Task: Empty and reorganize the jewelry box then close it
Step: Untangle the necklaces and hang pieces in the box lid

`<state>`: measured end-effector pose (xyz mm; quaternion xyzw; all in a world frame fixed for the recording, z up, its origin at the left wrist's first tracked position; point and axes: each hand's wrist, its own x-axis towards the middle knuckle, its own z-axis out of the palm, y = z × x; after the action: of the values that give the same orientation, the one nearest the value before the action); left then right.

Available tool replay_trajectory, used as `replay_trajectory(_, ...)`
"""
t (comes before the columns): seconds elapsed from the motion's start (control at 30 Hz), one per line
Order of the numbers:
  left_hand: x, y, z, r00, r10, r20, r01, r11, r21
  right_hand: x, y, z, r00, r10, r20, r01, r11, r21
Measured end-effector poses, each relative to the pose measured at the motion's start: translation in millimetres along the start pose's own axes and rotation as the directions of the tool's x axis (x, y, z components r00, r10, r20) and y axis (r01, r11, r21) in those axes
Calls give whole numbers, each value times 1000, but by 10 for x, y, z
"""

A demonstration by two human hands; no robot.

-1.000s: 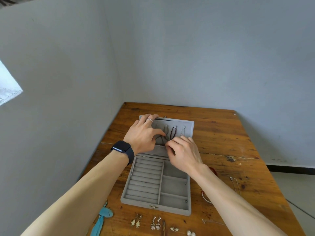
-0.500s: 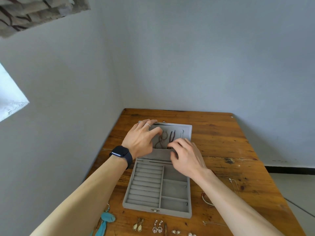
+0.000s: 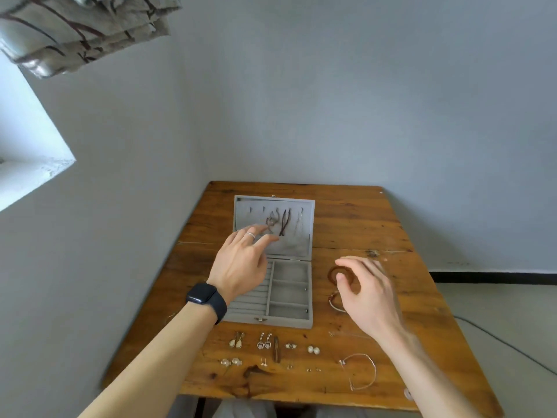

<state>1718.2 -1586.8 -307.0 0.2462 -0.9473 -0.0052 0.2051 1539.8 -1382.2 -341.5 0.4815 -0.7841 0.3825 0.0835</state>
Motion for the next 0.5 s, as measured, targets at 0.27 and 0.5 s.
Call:
replay_trajectory(0.27,-887,720,304,994,-73,79,85,982,-169,-982,133,-369,990,142,2,-142,990,-1)
replay_trajectory(0.5,-1426,1267,528,995,-34,96,56,969,-240,-1582,185,-472,978,207,18,-206,978,-40)
